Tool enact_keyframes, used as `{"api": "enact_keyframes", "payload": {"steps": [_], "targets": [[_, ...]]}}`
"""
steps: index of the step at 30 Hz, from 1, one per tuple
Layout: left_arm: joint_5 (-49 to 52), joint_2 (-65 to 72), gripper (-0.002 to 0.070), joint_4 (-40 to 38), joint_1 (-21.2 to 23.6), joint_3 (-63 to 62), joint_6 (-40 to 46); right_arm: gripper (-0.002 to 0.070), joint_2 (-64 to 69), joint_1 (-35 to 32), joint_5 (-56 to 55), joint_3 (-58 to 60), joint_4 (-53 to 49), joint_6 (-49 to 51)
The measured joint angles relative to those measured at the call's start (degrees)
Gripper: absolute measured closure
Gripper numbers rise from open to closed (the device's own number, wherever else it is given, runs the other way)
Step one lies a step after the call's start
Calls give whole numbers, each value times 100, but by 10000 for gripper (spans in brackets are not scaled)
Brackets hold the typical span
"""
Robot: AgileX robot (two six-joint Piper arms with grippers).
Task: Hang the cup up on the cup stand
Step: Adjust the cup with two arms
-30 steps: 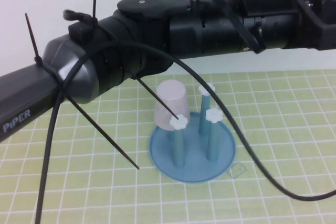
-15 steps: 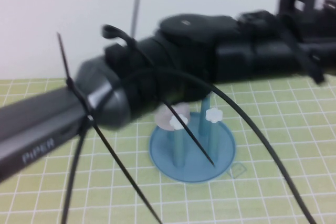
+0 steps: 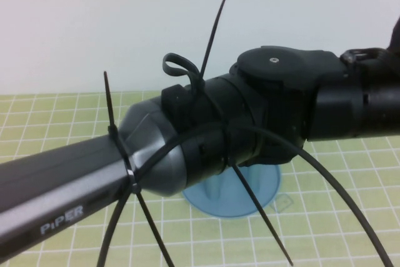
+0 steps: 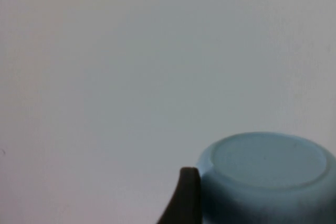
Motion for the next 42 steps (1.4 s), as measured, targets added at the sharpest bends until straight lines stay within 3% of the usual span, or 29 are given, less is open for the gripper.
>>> {"api": "enact_keyframes", "payload": {"steps": [8, 24, 36, 39, 42], "targets": [[240, 0, 675, 580, -23, 0, -573, 5, 0, 0, -100, 0, -9, -31], [682, 0, 675, 910, -13, 0, -574, 7, 0, 0, -391, 0, -363, -175], [682, 0, 673, 1005, 10, 0, -543, 94, 0, 0, -466, 9, -389, -235], [779, -10, 620, 1005, 130, 0, -494, 94, 0, 0, -539, 9, -412, -299], [1221, -18, 491, 1005, 353, 0, -548, 96, 8, 0, -671, 9, -453, -334]]}}
